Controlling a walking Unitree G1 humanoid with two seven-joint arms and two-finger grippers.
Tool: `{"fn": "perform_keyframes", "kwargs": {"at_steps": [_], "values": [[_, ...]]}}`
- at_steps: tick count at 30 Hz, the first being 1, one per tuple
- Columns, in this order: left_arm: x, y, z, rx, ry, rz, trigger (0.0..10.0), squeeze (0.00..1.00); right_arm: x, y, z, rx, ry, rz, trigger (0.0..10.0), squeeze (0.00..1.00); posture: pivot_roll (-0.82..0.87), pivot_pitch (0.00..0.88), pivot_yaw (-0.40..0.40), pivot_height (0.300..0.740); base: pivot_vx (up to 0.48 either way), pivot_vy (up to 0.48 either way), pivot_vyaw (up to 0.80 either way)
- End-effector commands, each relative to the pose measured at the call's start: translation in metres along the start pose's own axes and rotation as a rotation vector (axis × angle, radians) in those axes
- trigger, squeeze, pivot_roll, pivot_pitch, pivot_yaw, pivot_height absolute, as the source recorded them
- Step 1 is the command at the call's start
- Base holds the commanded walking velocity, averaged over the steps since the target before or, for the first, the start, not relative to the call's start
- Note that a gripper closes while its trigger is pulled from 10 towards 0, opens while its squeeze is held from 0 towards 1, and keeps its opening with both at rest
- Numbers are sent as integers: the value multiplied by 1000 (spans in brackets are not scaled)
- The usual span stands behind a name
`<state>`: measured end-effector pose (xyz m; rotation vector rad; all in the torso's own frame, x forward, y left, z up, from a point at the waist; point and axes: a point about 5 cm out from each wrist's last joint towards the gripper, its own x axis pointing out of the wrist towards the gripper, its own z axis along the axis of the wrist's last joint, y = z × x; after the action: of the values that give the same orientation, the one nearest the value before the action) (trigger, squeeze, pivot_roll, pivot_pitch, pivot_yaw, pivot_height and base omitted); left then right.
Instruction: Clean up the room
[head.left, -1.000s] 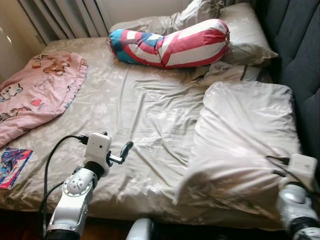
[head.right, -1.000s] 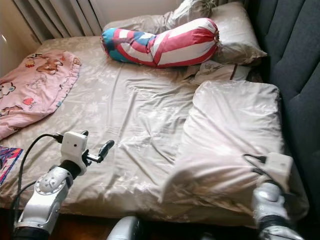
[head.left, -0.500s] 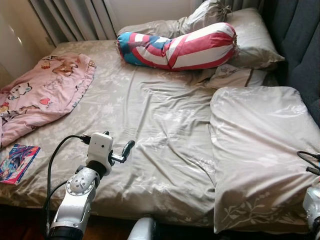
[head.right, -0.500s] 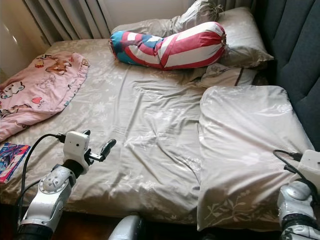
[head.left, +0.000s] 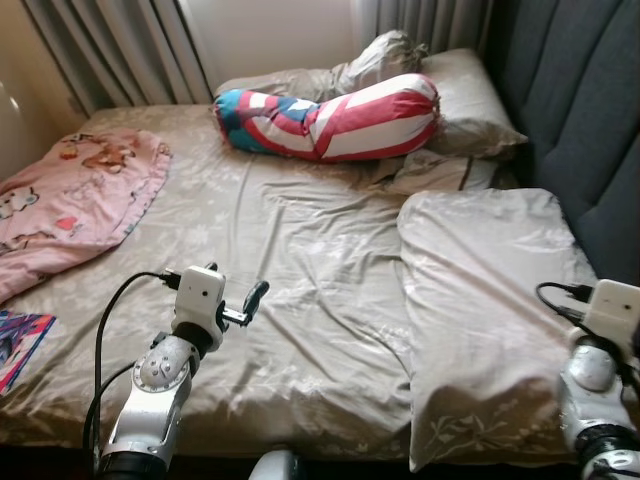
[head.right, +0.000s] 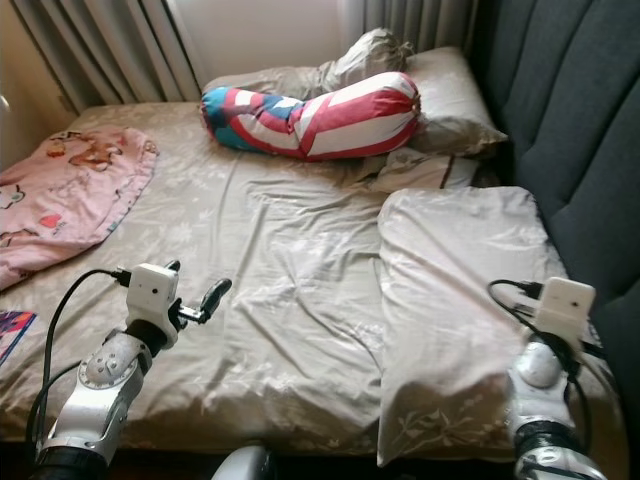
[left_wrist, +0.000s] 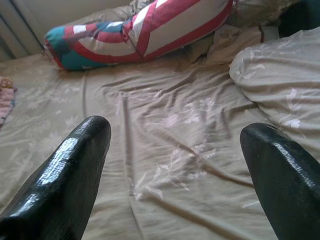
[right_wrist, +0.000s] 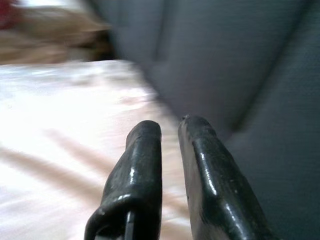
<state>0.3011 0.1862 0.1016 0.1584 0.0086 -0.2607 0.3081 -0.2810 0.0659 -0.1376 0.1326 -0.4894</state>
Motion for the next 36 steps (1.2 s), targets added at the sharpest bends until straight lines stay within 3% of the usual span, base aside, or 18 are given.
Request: {"fn": "perform_keyframes", "kwargs": {"at_steps": [1,2,4,8,11,16,19,21,23,24,25,29,33,36], "values": [[-1,14,-6,-23,14,72,10000,0,-6,31,-2,88,27,198,10000,0,-11,0,53,667,0,0,0],[-3,20,-14,-47,38,115,10000,0,-12,41,-8,108,45,260,10000,0,-16,0,45,667,0,0,0],[-6,28,-25,-70,79,160,10000,0,-18,45,-19,66,93,271,10000,0,-19,0,33,667,0,0,0],[-15,37,-48,-106,167,223,10000,0,-35,50,-48,99,229,279,10000,0,-21,0,20,667,0,0,0],[-25,38,-70,-161,254,270,10000,0,-51,50,-69,63,284,322,10000,0,-31,0,13,676,0,0,0],[-39,24,-105,-218,416,296,10000,0,-78,44,-105,71,482,327,10000,0,-22,0,-6,706,0,0,0],[-43,21,-114,-236,461,305,10000,0,-84,45,-113,70,528,337,10000,0,-35,0,-9,721,0,0,0],[-48,18,-121,-281,498,323,10000,0,-91,44,-121,139,593,305,10000,0,-47,0,-9,731,0,0,0],[-51,16,-125,-297,523,330,10000,0,-94,43,-124,145,614,301,10000,0,-47,0,-10,736,0,0,0],[-58,9,-135,-303,587,328,10000,0,-99,42,-128,115,631,315,10000,0,-51,0,-10,740,0,0,0],[-63,3,-142,-303,638,316,10000,0,-102,40,-132,101,649,316,10000,0,-59,0,-13,740,0,0,0],[-68,-7,-148,-311,686,293,10000,0,-109,37,-138,63,691,320,10000,0,-59,0,-15,740,0,0,0],[-71,-12,-153,-273,725,287,10000,0,-116,34,-145,46,738,313,10000,0,-55,0,-21,740,0,0,0],[-84,-19,-162,-230,789,288,10000,0,-124,33,-152,4,763,350,10000,0,-49,0,-24,740,0,0,0]]}}
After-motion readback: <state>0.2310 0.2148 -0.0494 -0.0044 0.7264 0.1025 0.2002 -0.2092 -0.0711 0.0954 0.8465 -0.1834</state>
